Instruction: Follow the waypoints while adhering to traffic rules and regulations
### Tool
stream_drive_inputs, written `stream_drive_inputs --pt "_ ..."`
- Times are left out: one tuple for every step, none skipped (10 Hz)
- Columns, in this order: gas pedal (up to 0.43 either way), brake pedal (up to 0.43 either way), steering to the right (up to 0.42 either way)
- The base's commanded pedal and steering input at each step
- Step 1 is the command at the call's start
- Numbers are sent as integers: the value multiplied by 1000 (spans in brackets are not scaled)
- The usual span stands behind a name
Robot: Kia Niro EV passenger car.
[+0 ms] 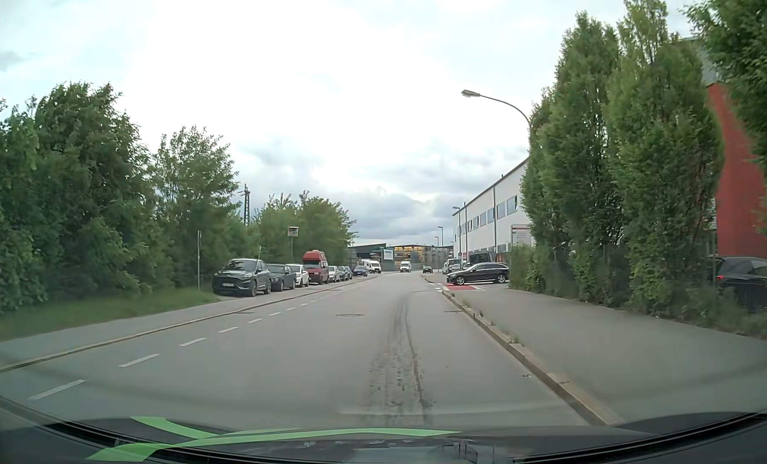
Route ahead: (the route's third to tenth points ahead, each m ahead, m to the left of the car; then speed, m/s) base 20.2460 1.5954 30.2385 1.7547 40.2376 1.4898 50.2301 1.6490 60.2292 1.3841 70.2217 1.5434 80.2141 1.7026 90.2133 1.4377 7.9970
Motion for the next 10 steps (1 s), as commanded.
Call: stream_drive_inputs --pt "87 0 1" --pt "98 0 1" --pt "118 0 1" --pt "130 0 0" --pt "130 0 0" --pt "138 0 1" --pt "138 0 0" --pt "138 0 1" --pt "138 0 0" --pt "138 0 0"
